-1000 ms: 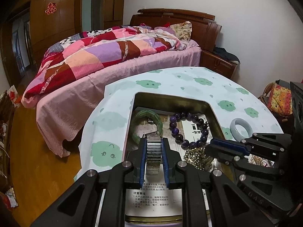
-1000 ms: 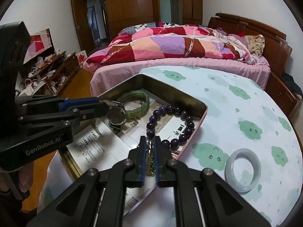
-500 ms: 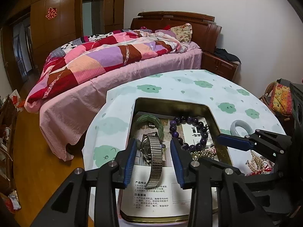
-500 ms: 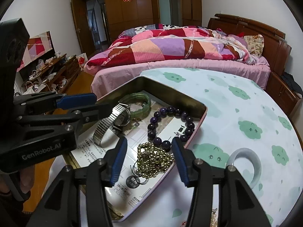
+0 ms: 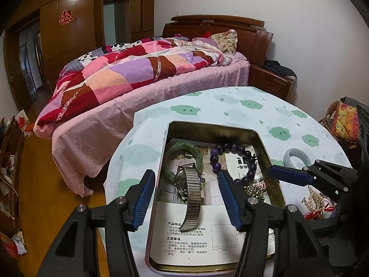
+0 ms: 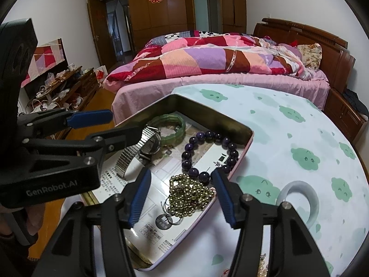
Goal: Organize jewelry
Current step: 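Lower the watch into the tin and open the left tool while the right tool releases the gold chain there, then withdraw both open tools from the tin back toward the jewelry pile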
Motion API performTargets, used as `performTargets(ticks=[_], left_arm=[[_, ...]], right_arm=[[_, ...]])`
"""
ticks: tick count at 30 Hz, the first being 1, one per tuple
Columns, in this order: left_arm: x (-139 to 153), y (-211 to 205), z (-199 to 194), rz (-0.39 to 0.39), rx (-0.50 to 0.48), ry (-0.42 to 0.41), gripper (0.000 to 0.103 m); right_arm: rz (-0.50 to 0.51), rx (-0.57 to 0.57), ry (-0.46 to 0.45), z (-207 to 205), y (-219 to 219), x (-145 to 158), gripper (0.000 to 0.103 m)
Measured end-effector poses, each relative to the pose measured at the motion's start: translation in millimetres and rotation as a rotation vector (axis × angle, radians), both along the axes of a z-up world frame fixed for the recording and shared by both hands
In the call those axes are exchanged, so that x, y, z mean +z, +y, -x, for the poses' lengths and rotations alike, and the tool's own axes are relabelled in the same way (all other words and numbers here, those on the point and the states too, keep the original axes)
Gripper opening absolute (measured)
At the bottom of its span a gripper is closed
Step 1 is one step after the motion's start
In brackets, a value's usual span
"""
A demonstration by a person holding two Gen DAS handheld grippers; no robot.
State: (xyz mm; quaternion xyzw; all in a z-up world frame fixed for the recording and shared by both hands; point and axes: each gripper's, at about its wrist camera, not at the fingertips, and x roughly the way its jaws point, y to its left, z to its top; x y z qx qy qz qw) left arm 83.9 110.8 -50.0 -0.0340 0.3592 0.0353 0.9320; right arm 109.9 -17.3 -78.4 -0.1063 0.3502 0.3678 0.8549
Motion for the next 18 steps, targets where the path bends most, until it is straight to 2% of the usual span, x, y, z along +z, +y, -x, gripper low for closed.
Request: performTargets(ticks=[9, 12, 18], left_arm=[[-1.5, -0.1, -0.3, -0.008, 0.018, 0.005, 0.058], [3.9, -1.7, 3.6, -0.012, 0.029, -0.017, 0.058], [15.4, -8.7, 12.0, -0.024, 0.038, -0.052, 0.058]], right_arm=[[0.000, 0.005, -0.003, 1.3, -0.4, 1.4, 0.064], [0.000, 0.000, -0.007, 2.0, -0.4, 2.7, 0.066], [-0.026, -0.030, -0.032, 6.0, -28.8, 15.6, 0.073]])
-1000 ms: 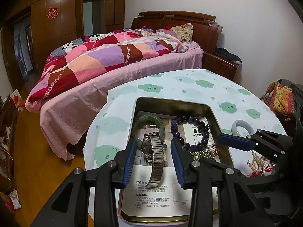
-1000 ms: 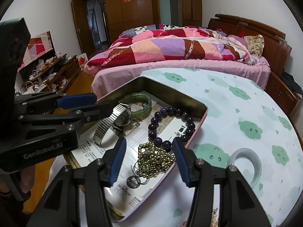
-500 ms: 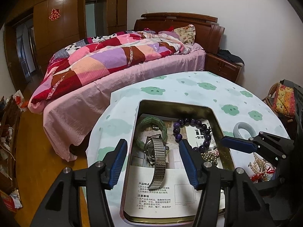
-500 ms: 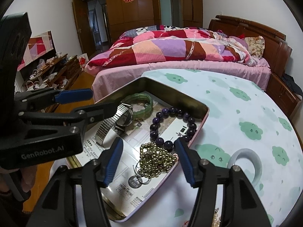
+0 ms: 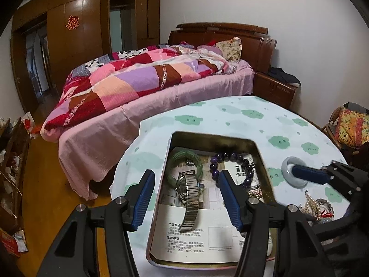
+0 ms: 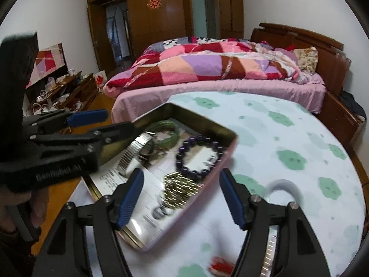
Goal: Organize jewelry
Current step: 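Withdraw both open tools from the tin back toward the jewelry pile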
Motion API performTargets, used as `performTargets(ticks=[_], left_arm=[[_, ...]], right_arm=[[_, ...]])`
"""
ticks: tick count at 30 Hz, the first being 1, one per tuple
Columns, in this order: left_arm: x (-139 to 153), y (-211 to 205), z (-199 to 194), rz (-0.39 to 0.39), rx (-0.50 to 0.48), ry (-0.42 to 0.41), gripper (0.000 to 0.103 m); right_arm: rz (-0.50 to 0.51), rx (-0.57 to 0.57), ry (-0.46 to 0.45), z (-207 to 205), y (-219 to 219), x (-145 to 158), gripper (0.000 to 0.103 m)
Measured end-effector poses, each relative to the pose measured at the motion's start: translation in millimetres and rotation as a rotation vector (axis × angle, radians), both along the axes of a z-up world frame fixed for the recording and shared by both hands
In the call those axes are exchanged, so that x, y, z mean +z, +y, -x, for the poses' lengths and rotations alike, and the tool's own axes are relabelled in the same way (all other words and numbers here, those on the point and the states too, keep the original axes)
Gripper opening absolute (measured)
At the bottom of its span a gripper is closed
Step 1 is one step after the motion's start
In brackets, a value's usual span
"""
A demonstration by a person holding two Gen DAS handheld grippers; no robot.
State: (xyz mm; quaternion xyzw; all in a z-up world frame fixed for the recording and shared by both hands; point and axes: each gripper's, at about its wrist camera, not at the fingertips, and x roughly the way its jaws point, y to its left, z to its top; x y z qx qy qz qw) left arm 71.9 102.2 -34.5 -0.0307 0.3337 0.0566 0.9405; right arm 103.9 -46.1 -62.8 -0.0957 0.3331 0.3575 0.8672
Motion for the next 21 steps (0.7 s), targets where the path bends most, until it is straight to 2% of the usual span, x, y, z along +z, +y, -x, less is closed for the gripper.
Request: performTargets(ticks=[10, 15, 17, 19, 21], left_arm=[[-4.5, -49.7, 11.8, -0.073, -0.078, 0.003, 0.058], [-9.7, -75.8, 22.8, -0.073, -0.110, 0.014, 0.058], [-11.7, -84.9, 26.5, -0.067, -0.123, 0.016, 0.058], [-16.0, -93.6, 30.4, -0.066, -0.139, 0.026, 0.058], [-21.2, -97.7, 32.3, -0.065, -0.143, 0.044, 0.058]], right_arm=[[-0.002, -0.215, 0.042, 0.2, -110.4, -10.5, 0.076], [0.012, -0.255, 0.053, 13.4, -140.4, -19.1, 0.076], [0.025, -0.242, 0.056, 18.5, -140.8, -23.1, 0.071], [0.042, -0.222, 0.058, 22.4, -137.6, -27.1, 0.057], [0.040, -0.185, 0.072, 25.7, -132.0, -30.3, 0.052]])
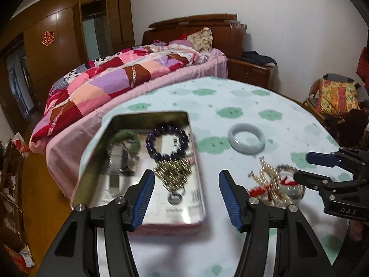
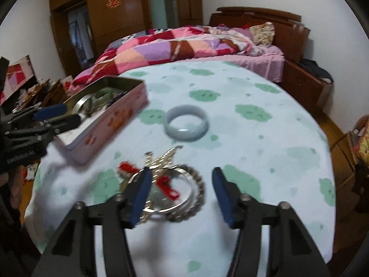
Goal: Organize jewelry
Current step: 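Withdraw both open tools from the tin back toward the jewelry pile, then grasp the jade pendant on red cord with the right tool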
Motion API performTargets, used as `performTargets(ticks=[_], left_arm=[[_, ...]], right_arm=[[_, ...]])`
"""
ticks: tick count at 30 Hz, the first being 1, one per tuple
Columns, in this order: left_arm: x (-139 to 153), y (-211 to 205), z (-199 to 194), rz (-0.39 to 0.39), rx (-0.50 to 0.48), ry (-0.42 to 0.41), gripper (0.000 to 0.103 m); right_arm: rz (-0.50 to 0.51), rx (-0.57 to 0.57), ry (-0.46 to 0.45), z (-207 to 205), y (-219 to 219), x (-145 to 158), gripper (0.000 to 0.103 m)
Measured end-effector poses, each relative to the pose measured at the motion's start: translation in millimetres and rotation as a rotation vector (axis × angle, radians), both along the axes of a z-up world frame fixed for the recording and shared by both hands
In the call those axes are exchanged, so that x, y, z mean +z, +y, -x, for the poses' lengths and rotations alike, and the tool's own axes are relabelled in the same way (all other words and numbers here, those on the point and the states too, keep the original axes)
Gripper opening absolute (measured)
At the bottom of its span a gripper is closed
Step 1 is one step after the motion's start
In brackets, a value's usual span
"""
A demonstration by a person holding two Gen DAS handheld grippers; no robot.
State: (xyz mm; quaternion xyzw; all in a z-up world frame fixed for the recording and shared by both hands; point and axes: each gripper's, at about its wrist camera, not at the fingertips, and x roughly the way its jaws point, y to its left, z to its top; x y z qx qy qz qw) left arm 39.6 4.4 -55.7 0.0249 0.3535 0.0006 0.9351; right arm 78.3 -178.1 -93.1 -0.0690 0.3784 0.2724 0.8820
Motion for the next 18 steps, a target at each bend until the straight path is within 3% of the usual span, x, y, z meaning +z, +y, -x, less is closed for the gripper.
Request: performTargets(ticks=[12, 14, 15, 18], left_arm=[[-7.1, -3.1, 2.0, 0.005, 0.001, 0.025, 0.058], [-8.1, -5.9, 2.2, 0.002, -0.005, 0.025, 0.058], [-7.7, -7.1, 2.6, 0.001, -0.008, 0.024, 0.058], [-6.2, -9.1, 4.1, 0.001, -0.013, 0.020, 0.058]], right_arm=[[0.047, 0.079, 0.044, 6.3, 15.9, -21.6, 0.041], [0.050, 0.082, 0.043, 6.7, 16.5, -22.3, 0.035], [0.050, 0.088, 0.049, 6.7, 17.0, -23.1, 0.025], [0.039, 0.100, 0.038, 10.4, 16.4, -21.6, 0.017]])
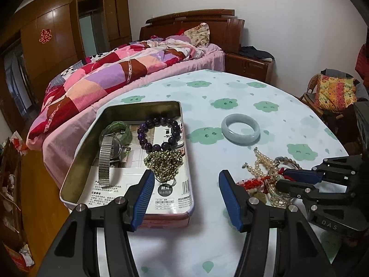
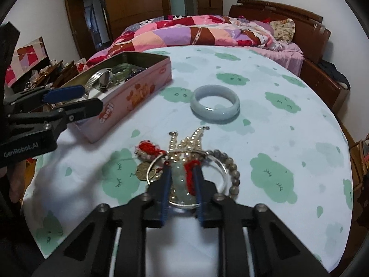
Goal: Organize jewelry
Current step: 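Grasp the jade pendant on red cord with the right tool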
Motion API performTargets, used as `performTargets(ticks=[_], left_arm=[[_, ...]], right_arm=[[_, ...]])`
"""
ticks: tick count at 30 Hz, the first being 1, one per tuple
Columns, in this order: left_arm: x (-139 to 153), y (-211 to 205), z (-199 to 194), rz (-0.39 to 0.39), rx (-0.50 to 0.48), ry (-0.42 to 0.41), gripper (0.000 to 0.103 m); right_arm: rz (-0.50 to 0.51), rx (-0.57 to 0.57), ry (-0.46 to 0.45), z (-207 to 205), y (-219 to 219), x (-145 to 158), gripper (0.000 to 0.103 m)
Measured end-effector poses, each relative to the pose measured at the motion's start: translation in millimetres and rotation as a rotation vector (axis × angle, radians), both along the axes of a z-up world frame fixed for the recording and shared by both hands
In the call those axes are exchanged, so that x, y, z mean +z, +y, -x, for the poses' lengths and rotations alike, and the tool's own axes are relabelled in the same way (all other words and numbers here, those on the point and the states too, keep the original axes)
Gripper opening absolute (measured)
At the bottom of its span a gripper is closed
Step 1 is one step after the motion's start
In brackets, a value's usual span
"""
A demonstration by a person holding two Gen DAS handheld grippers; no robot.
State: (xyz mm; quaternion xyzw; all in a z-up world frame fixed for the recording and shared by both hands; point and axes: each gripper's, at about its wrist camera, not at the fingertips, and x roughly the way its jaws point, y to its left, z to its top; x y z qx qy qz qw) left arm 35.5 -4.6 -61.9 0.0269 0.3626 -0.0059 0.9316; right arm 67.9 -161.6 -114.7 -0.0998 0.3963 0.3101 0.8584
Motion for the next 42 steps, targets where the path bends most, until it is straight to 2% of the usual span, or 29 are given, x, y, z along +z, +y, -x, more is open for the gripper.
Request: performTargets(ticks=[2, 3, 4, 8, 11, 13, 14, 15, 16, 18, 21, 24, 29, 30, 35, 38, 42], left_arm=[[0.3, -0.6, 0.1, 0.003, 0.000, -0.003, 0.058], [0.3, -0.6, 0.1, 0.005, 0.000, -0.004, 0.058], [0.9, -0.7, 0.2, 0.006, 0.000, -0.005, 0.058], [1.3, -2.1, 1.2, 0.011, -0.006, -0.008, 0.058], [0.6, -4.6, 0.5, 0.009, -0.013, -0.005, 0.058], [0.0, -5.8, 0.3, 0.006, -0.016, -0.002, 0.058], [-0.7, -6.6, -0.1, 0.005, -0.018, 0.000, 0.058], [-1.4, -7.0, -0.4, 0.003, -0.020, 0.004, 0.058], [-2.2, -7.1, -0.4, 0.002, -0.021, 0.006, 0.059], [-4.2, -7.2, -1.6, 0.001, -0.021, 0.012, 0.058], [-6.1, -6.4, -2.6, 0.002, -0.019, 0.019, 0.058], [-6.8, -6.7, -2.6, 0.003, -0.020, 0.022, 0.059], [-6.8, -7.5, -2.6, 0.006, -0.022, 0.016, 0.058], [-6.7, -7.9, -2.8, 0.006, -0.024, 0.015, 0.058], [-5.2, -18.8, -4.5, 0.005, -0.056, 0.007, 0.058], [-6.9, -28.1, -6.1, -0.006, -0.084, 0.009, 0.058], [-9.3, -33.1, -7.4, -0.021, -0.093, 0.012, 0.058]], right_arm=[[-0.018, -0.001, -0.010, 2.1, -1.9, 3.4, 0.016], [-0.032, -0.006, -0.018, 2.9, -4.5, 6.5, 0.006], [-0.040, -0.011, -0.022, 1.7, -4.6, 8.5, 0.005], [-0.092, -0.057, -0.052, -2.0, -18.4, 24.0, 0.005], [-0.094, -0.075, -0.053, -7.0, -23.3, 27.9, 0.005], [-0.090, -0.057, -0.035, -8.9, -20.5, 26.4, 0.011], [-0.092, -0.039, -0.016, -9.0, -17.1, 24.1, 0.011], [-0.092, -0.034, -0.010, -9.3, -15.6, 22.9, 0.016], [-0.090, -0.028, -0.003, -9.6, -12.9, 20.8, 0.027], [-0.070, -0.011, 0.009, -8.6, -6.5, 14.8, 0.036], [-0.033, 0.005, 0.038, -9.0, 2.0, 3.2, 0.033], [-0.017, 0.007, 0.018, -5.1, 3.1, 1.0, 0.013], [-0.100, -0.056, -0.047, -2.5, -17.4, 24.4, 0.008], [-0.113, -0.067, -0.059, -2.7, -21.7, 29.1, 0.005], [-0.149, -0.128, -0.100, -7.1, -39.7, 44.2, 0.005], [-0.147, -0.134, -0.066, -14.1, -42.5, 40.4, 0.005], [-0.148, -0.090, -0.016, -15.6, -31.9, 32.6, 0.019]])
